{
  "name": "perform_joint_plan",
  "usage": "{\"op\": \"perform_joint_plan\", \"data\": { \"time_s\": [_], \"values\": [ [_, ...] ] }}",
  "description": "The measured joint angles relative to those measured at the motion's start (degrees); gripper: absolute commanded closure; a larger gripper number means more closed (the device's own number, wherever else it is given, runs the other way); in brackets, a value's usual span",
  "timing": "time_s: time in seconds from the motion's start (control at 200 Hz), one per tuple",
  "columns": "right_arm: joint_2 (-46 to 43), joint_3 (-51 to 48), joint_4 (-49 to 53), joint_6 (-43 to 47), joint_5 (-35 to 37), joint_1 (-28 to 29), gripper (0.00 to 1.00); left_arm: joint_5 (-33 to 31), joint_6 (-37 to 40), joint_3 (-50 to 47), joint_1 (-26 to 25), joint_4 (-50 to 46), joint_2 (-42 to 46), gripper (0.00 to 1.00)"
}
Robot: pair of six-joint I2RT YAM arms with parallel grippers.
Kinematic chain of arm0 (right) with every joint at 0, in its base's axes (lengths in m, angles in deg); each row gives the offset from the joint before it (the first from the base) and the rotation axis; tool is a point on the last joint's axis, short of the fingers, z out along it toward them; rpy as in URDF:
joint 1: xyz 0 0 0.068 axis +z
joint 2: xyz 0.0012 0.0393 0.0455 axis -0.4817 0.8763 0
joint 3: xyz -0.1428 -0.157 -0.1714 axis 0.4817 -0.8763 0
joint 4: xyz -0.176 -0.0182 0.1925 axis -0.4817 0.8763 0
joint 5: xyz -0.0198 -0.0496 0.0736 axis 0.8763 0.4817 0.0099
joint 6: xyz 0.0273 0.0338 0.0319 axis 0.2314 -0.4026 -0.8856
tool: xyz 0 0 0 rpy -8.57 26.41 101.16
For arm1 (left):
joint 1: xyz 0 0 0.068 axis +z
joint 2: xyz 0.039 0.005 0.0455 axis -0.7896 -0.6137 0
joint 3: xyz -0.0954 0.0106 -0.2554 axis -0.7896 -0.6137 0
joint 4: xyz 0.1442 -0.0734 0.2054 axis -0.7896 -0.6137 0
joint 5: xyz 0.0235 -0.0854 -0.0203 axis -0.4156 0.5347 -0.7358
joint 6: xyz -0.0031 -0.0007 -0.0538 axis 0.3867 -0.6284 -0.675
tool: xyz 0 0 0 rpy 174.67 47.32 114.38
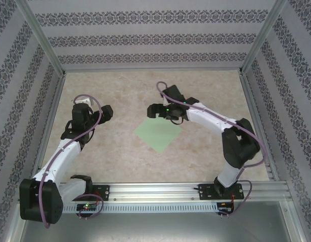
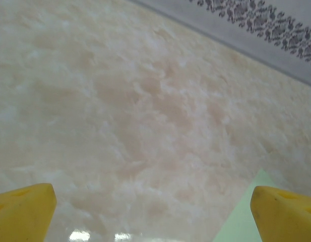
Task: Fold a paper plane with a square sheet of paper (pick it up from the middle)
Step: Rotate the square sheet of paper at the center of the table.
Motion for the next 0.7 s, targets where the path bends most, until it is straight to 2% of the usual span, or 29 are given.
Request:
{"op": "perform_joint_plan", "data": {
  "time_s": [0.2,0.395,0.699],
  "values": [
    [7.89,7.48,0.85,-4.24,0.17,7.3,0.02,-0.92,0.22,0.0,-0.04,-3.41,1.92,0.0],
    [11.52,7.82,0.15,-9.16,-0.28,11.26,0.02,-3.65,0.37,-0.11,-0.04,-4.83,5.9,0.0],
    [11.76,-0.28,-4.22,-13.81,-2.23,12.66,0.02,-4.35,0.5,-0.57,-0.04,-5.77,7.04,0.0]
  ]
}}
